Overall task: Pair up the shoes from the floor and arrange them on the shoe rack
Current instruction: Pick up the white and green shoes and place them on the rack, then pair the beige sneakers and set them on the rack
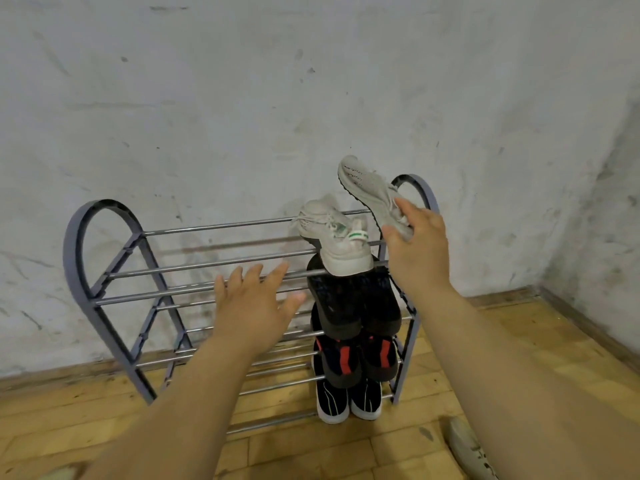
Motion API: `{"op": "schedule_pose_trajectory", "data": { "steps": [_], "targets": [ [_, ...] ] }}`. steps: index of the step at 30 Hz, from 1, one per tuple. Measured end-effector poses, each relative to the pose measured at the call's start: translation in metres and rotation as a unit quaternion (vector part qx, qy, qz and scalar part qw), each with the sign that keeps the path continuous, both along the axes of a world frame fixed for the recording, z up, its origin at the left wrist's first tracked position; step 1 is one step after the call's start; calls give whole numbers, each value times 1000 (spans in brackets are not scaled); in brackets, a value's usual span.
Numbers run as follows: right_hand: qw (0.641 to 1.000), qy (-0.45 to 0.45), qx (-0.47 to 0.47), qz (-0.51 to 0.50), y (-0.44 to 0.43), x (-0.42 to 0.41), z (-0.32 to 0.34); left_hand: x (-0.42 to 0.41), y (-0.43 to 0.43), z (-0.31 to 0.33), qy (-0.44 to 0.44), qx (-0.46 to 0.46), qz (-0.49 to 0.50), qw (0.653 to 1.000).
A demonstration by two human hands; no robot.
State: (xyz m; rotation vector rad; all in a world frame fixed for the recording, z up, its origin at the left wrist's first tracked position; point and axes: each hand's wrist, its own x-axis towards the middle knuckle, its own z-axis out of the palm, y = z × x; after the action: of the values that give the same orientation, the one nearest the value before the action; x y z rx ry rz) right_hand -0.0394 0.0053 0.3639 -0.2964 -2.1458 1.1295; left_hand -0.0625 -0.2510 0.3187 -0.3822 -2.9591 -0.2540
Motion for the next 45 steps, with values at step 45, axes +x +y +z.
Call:
{"op": "schedule_pose_trajectory", "data": {
  "steps": [45],
  "targets": [
    [594, -683, 307, 293, 59, 141, -143, 186, 74, -207, -429, -51, -165, 886]
  ]
}}
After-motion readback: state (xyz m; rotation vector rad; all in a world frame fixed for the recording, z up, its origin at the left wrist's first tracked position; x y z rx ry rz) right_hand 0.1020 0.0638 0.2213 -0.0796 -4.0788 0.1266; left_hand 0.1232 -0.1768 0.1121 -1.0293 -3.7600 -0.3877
